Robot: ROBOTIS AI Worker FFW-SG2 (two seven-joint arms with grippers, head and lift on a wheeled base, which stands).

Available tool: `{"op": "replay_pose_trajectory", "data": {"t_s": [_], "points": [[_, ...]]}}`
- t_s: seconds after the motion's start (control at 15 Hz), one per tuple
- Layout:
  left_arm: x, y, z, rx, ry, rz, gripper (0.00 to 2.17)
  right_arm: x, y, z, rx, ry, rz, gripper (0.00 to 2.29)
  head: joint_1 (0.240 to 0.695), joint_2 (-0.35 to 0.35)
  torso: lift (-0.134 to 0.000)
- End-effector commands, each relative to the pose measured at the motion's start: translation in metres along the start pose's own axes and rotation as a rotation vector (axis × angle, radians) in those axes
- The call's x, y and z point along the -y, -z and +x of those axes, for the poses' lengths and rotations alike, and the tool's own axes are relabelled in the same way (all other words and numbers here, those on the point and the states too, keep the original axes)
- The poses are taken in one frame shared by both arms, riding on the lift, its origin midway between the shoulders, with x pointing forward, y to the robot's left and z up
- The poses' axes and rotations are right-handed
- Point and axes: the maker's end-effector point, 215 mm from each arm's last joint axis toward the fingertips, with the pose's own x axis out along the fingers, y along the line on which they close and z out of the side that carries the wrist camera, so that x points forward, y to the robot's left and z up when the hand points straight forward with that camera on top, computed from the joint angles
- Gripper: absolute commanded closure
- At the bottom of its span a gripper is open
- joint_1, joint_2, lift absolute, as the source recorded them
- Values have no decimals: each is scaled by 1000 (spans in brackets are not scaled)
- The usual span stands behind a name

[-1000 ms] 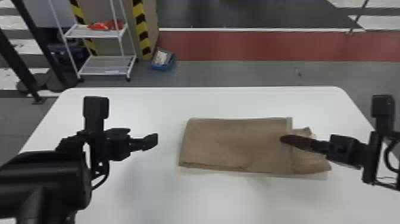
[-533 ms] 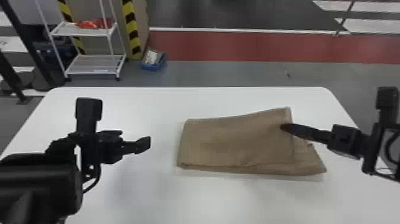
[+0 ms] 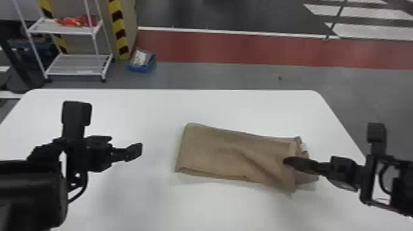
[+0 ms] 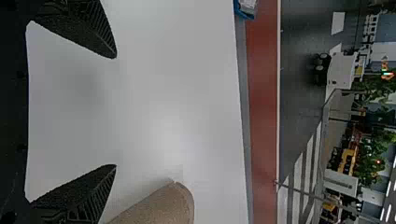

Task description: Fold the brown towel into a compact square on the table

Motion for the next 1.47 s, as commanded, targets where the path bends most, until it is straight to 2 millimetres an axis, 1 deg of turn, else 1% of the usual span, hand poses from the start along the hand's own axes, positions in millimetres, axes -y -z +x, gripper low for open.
{"op": "replay_pose_trajectory", "data": {"t_s": [0.0,0.2,0.27,0.33,0.4,0.47,0.53,0.6,0.67,0.73,0.87,1.0,1.13,1.2,1.27,1.33,1.4], "points": [[3,0,1,0,3,1,39,1,-7,-2,12,0,2,1656,695,-108,-124],[2,2,1,-4,2,0,39,-2,-32,-13,57,0,-11,1656,695,-115,-124],[2,2,1,-4,0,1,39,-7,-42,-16,72,-8,-26,1656,695,-122,-124],[2,2,1,-4,0,1,39,-14,-57,-25,102,-13,-49,1656,695,-126,-124],[1,1,1,-3,0,2,39,-17,-69,-38,134,-9,-72,1652,695,-128,-124],[2,2,1,-4,0,1,39,-12,-71,-47,153,-7,-64,1656,695,-130,-124],[1,3,2,-7,0,0,39,-4,-65,-47,144,1,-51,1656,695,-140,-124],[1,4,4,-11,1,-2,39,15,-44,-37,95,27,-8,1656,695,-140,-124],[4,4,7,-15,7,1,39,30,-31,-30,63,47,31,1652,695,-154,-124],[9,6,9,-20,16,6,39,38,-28,-28,55,63,47,1652,695,-159,-124],[9,6,10,-21,15,8,39,45,-33,-32,62,69,60,1652,695,-174,-124],[8,8,11,-26,15,6,39,42,-33,-30,58,65,53,1656,695,-186,-124],[9,8,11,-25,16,8,39,40,-37,-32,68,58,54,1656,695,-188,-124],[9,8,11,-25,16,8,39,31,-44,-35,86,37,38,1656,695,-187,-124],[9,8,11,-25,16,8,43,19,-59,-49,131,4,15,1656,695,-187,-124],[9,8,10,-26,15,6,43,11,-74,-67,185,-19,-2,1656,695,-186,-124],[9,8,10,-26,15,6,43,12,-86,-88,238,-31,-1,1656,695,-185,-124]]}}
